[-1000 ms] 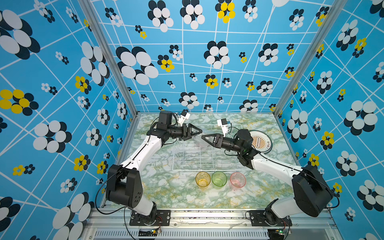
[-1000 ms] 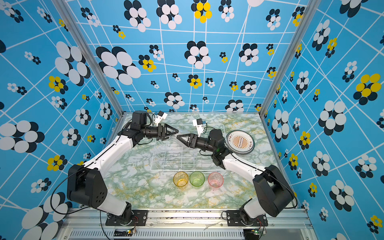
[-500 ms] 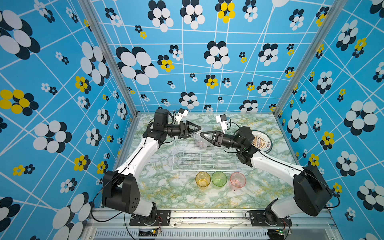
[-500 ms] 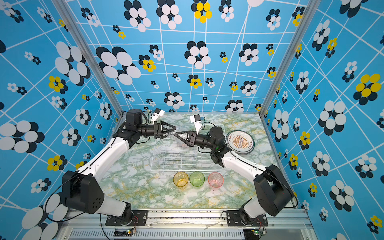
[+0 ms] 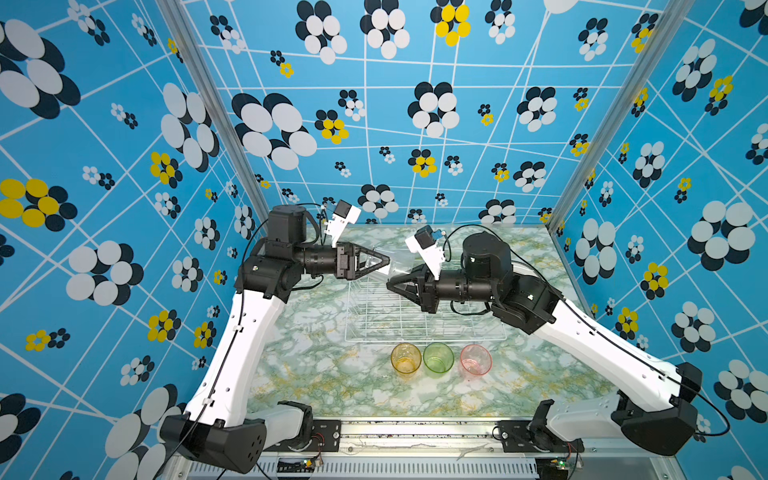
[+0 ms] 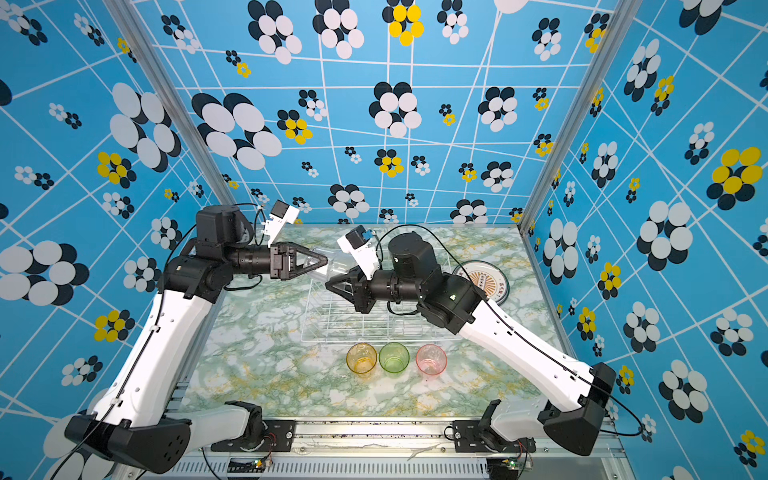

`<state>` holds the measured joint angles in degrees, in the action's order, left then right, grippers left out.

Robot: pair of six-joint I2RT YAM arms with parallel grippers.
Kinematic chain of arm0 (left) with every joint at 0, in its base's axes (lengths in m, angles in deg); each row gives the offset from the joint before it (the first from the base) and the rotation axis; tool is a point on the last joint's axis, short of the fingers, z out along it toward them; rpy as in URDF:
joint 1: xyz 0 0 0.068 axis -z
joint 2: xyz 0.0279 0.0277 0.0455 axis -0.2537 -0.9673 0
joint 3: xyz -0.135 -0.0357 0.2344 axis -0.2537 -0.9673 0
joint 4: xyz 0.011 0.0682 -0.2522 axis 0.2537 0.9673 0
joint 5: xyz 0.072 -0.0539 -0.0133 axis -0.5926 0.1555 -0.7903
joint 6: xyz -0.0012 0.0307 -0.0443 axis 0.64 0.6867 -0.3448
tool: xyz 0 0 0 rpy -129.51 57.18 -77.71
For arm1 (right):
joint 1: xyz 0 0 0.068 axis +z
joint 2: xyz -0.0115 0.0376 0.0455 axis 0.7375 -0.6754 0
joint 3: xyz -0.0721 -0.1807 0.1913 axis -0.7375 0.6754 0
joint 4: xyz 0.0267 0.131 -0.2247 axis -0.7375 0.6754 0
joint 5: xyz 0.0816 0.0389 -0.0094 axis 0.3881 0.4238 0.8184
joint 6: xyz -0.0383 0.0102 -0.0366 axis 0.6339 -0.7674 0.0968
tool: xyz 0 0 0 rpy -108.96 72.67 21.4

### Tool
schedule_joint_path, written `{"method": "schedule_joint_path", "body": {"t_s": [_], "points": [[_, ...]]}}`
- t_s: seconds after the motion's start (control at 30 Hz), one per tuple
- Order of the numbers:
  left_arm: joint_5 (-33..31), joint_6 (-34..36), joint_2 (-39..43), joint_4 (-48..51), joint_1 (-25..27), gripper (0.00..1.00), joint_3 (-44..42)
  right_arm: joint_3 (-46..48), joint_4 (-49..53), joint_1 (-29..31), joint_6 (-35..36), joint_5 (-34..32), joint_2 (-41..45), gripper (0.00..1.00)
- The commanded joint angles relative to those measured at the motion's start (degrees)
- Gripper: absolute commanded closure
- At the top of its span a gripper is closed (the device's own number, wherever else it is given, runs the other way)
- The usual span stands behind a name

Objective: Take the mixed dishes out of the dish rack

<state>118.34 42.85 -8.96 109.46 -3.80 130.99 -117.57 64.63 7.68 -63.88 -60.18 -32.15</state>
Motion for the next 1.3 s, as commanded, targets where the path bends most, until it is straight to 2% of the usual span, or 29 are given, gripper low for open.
{"method": "schedule_joint_path", "body": {"t_s": [0.0, 0.07, 0.2, 0.37, 0.5, 0.6, 0.73, 0.87, 0.93, 1.1, 1.27], "points": [[-31.8, 4.5, -1.7, 11.1, -0.5, 0.27, 0.9, -0.5, 27.3, 9.9, 11.9, -13.6, -8.5, 1.0], [-37.8, 5.5, -0.7, 13.3, -1.1, 0.27, 0.7, -3.0, 30.4, 13.9, 13.3, -17.9, -11.3, 1.0], [-40.8, 6.1, 0.5, 14.1, -2.9, 0.26, -0.9, -8.8, 36.2, 18.8, 16.0, -22.0, -18.0, 1.0], [-38.0, 5.0, 0.9, 11.2, -5.5, 0.26, -3.8, -14.8, 41.3, 22.1, 19.5, -23.7, -27.2, 1.0], [-34.8, 4.1, 1.7, 6.8, -7.6, 0.28, -6.8, -15.6, 39.4, 22.1, 18.9, -22.5, -30.7, 1.0], [-34.4, 4.6, 1.0, 6.6, -8.8, 0.32, -8.0, -14.2, 36.3, 20.7, 16.8, -22.4, -29.4, 1.0], [-35.0, 5.1, 0.1, 7.3, -9.8, 0.33, -8.3, -10.7, 31.9, 15.3, 14.5, -18.1, -23.7, 1.0], [-34.8, 4.6, -0.1, 7.0, -9.8, 0.33, -8.2, -7.5, 27.2, 10.1, 12.1, -17.8, -16.8, 1.0], [-34.7, 4.3, -0.1, 6.8, -9.8, 0.33, -8.7, -5.6, 24.6, 7.9, 10.7, -17.8, -13.8, 0.94], [-34.5, 4.9, -1.0, 8.3, -8.2, 0.34, -8.3, -1.6, 21.2, 3.6, 6.7, -19.0, -9.6, 0.67], [-38.8, 8.3, -5.2, 14.5, -1.6, 0.34, -4.1, 1.1, 19.3, -0.9, 1.5, -20.5, -7.4, 0.5]]}}
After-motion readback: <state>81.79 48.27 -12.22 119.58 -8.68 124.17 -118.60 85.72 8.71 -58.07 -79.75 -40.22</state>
